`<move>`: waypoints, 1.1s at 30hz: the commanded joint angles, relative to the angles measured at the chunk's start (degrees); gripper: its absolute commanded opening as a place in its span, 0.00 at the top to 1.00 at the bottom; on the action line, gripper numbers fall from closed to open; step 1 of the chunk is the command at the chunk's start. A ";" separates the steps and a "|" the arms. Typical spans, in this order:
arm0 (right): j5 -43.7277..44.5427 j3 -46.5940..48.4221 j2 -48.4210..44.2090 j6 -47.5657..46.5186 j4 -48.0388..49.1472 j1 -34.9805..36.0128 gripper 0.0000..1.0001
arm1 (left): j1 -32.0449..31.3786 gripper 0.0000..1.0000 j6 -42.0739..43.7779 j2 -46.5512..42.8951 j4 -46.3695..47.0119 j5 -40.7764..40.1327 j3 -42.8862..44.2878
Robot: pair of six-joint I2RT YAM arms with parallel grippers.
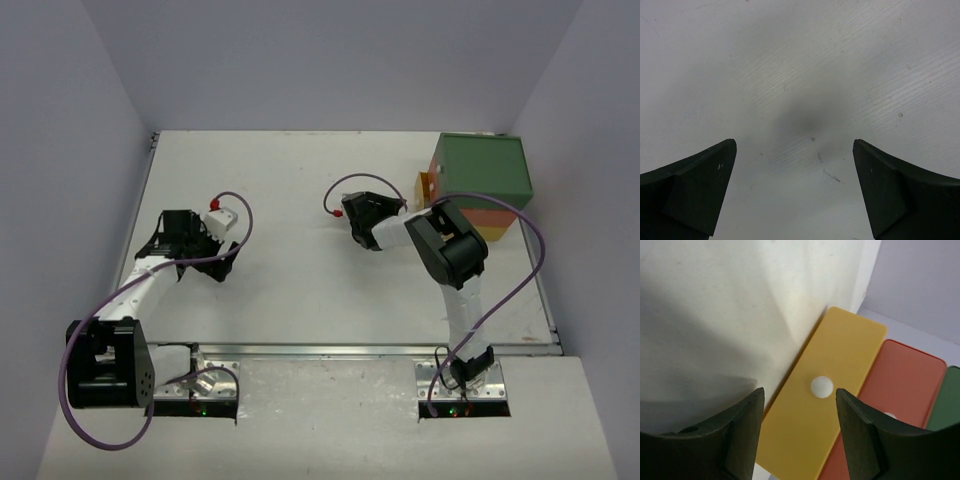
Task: Organize the makeup
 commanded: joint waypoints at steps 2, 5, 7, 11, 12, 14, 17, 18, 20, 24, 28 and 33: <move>1.23 2.62 3.18 3.10 -5.56 -3.39 0.40 | 0.95 0.00 0.02 0.96 1.54 1.54 1.90; 1.19 3.40 3.30 4.28 -7.37 -5.46 0.40 | 0.95 0.00 -0.03 1.45 2.00 1.80 1.68; 1.71 3.85 3.23 4.80 -8.12 -6.80 0.40 | 1.03 0.00 -0.03 2.05 2.30 1.72 1.68; 2.03 3.98 2.61 4.85 -8.98 -7.64 0.41 | 1.12 0.00 -0.13 3.06 2.59 1.73 1.85; 2.15 3.96 2.59 4.81 -9.02 -7.65 0.41 | 1.14 0.00 -0.20 3.08 2.59 1.79 1.86; 2.67 3.70 2.31 4.47 -9.25 -7.90 0.41 | 1.28 0.00 -0.17 3.16 2.62 1.75 1.94; 3.12 3.54 1.66 4.68 -9.25 -8.37 0.41 | 1.50 0.00 -0.11 3.16 2.70 1.89 1.94; 3.26 3.55 1.46 4.95 -9.26 -8.44 0.41 | 1.57 0.00 -0.11 3.16 2.77 1.89 1.94; 3.43 4.21 1.33 5.83 -9.83 -8.47 0.41 | 1.65 0.00 0.02 3.16 2.72 1.94 1.85; 2.24 6.34 0.87 8.94 -13.89 -7.16 0.41 | 1.74 0.00 -0.02 3.16 2.68 1.98 1.94; -1.17 9.24 -2.13 13.97 -19.59 -2.78 0.40 | 1.78 0.00 -0.29 3.07 1.67 1.76 2.47; -5.91 16.13 -8.45 20.10 -28.03 3.69 0.40 | 1.98 0.00 -0.82 1.58 -0.05 1.61 3.04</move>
